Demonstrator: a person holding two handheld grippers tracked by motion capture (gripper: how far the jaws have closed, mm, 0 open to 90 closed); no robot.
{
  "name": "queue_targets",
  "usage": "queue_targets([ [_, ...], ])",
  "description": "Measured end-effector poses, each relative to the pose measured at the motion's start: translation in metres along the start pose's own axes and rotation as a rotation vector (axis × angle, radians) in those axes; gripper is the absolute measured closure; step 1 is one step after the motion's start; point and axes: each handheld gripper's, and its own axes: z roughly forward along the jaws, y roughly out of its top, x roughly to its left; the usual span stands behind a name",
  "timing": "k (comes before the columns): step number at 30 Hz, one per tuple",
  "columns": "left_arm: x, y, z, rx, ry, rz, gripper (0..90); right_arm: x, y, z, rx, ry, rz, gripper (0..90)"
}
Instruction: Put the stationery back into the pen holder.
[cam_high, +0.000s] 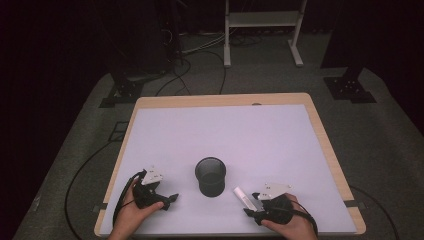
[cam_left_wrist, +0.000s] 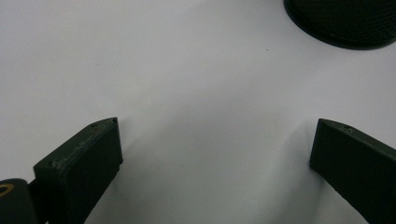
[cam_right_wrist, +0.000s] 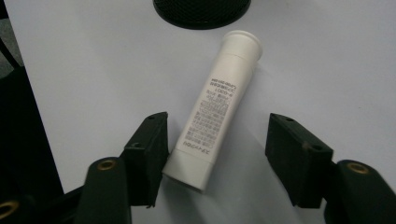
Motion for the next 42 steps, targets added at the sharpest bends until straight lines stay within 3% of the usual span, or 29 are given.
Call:
queue_targets([
  [17, 0.000, 0.000, 0.000, 0.000, 0.000, -0.001, 1.4, -0.008, -0.003, -0.005, 0.001, -0.027, 0.013, 57.9],
  [24, 0.000, 0.000, 0.000, 0.000, -0.001, -0.001, 1.4, -0.009, -0.005, -0.009, 0.008, -0.042, 0.007, 60.9],
  [34, 0.000, 0.000, 0.000, 0.000, -0.001, -0.001, 1.4, -0.009, -0.007, -0.011, 0.009, -0.034, 0.011, 68.9],
  [42, 0.000, 0.000, 0.000, -0.001, -0.001, -0.001, 1.4, -0.011, -0.009, -0.012, -0.004, -0.015, 0.021, 70.0],
])
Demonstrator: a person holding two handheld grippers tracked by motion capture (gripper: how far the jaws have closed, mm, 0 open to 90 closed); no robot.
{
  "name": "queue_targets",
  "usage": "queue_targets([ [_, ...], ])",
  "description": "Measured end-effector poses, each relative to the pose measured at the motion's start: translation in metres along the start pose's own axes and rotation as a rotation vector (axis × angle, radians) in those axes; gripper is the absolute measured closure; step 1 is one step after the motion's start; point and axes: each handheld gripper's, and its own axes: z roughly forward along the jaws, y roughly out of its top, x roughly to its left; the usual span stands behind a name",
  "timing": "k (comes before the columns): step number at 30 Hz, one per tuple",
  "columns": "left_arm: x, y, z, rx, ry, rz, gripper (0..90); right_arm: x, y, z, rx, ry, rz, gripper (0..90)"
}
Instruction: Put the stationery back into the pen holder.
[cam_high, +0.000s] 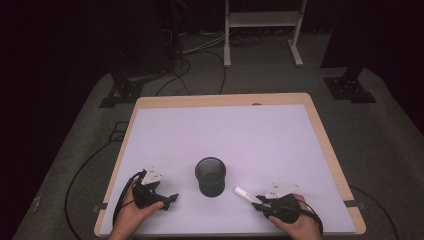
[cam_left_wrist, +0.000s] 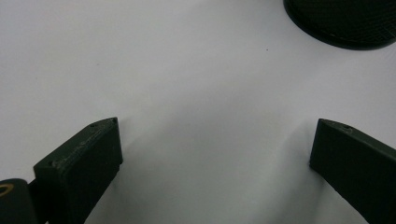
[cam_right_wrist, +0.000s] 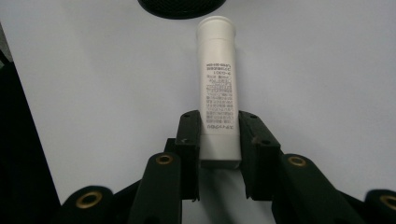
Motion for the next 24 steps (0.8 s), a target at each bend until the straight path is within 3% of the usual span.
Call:
queue_targets([
  [8, 0.000, 0.000, 0.000, -0.001, -0.001, 0.000, 1.4, -0.003, 0.001, -0.002, -0.009, 0.016, 0.020, 70.3],
  [14, 0.000, 0.000, 0.000, -0.002, -0.001, -0.002, 1.4, -0.006, 0.003, -0.010, -0.038, 0.017, 0.048, 70.3],
  [24, 0.000, 0.000, 0.000, -0.002, -0.001, -0.001, 1.4, -0.009, 0.011, -0.023, -0.090, 0.022, 0.053, 70.3],
])
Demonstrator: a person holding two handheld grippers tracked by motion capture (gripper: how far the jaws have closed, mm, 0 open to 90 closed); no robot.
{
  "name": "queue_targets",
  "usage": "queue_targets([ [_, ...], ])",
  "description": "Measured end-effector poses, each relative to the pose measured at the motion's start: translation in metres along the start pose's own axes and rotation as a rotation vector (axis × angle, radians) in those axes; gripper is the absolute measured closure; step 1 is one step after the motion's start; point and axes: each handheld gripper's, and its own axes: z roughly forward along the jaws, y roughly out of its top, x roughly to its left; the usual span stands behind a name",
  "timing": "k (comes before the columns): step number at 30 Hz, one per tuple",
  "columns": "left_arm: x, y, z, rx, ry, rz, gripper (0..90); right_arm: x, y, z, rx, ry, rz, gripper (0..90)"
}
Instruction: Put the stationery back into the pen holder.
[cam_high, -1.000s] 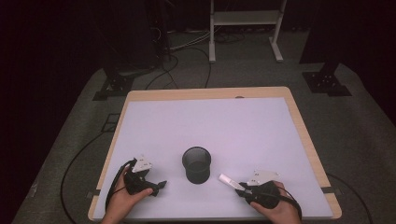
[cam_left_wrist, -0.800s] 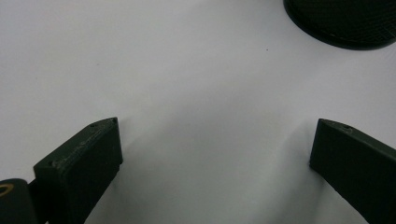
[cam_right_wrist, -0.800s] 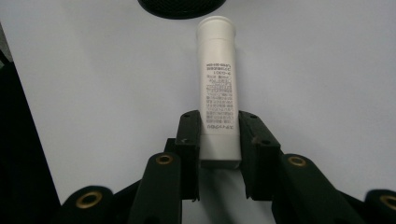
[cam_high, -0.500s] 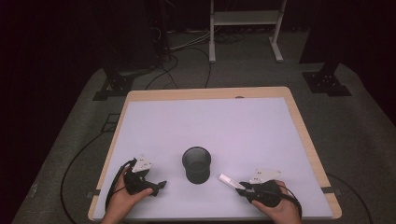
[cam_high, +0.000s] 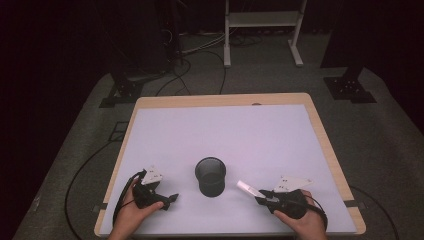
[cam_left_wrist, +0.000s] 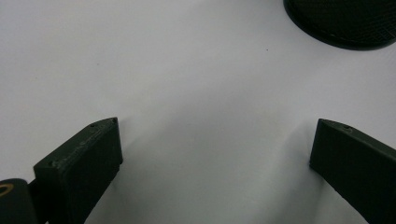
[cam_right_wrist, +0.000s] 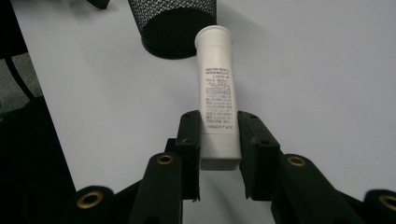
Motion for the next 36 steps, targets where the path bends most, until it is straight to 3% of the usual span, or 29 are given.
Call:
queue_targets([
  [22, 0.000, 0.000, 0.000, 0.002, 0.001, 0.004, 1.4, -0.011, 0.025, -0.028, -0.068, 0.010, 0.012, 70.3],
  [36, 0.000, 0.000, 0.000, 0.002, 0.001, 0.003, 1.4, -0.008, 0.055, -0.031, -0.097, 0.041, -0.034, 70.3],
])
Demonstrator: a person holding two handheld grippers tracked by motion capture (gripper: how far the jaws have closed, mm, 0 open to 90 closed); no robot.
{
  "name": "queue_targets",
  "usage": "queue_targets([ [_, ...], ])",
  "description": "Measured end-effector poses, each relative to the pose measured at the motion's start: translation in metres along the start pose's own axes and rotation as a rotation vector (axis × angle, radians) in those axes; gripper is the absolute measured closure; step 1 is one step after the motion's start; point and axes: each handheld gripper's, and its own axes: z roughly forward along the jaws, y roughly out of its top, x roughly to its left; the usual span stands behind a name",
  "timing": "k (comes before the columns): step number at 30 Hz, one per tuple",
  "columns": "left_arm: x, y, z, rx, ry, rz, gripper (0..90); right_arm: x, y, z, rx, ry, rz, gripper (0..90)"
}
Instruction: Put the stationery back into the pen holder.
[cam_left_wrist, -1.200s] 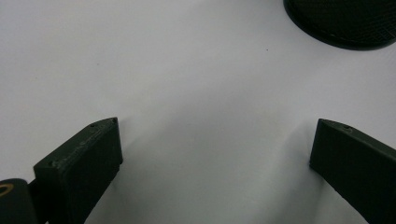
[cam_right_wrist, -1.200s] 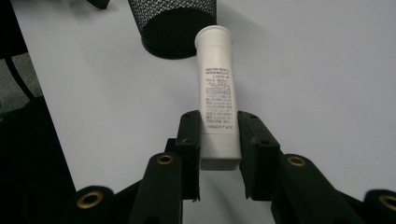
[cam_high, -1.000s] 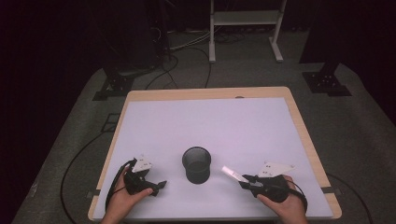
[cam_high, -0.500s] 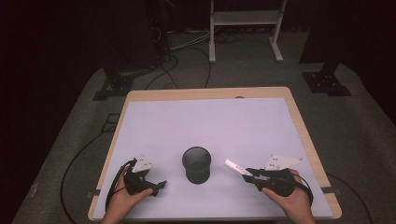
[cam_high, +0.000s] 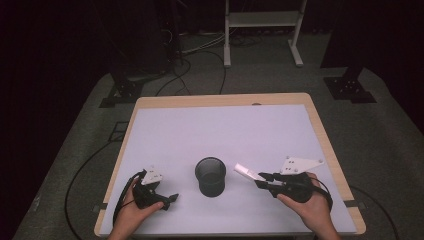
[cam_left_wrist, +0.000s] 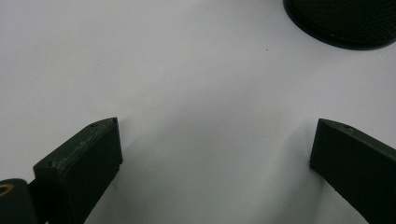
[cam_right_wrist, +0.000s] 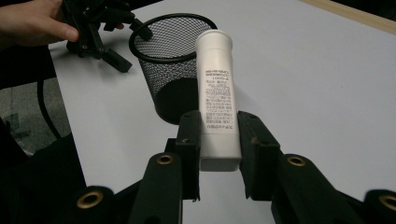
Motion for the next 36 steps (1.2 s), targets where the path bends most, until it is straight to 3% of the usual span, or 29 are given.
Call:
queue_targets([
  [16, 0.000, 0.000, 0.000, -0.003, -0.001, -0.005, 1.4, 0.002, 0.029, 0.018, 0.012, 0.050, -0.023, 70.2],
  [36, 0.000, 0.000, 0.000, 0.000, -0.002, -0.004, 1.4, 0.004, 0.055, 0.050, 0.040, 0.071, -0.053, 70.2],
])
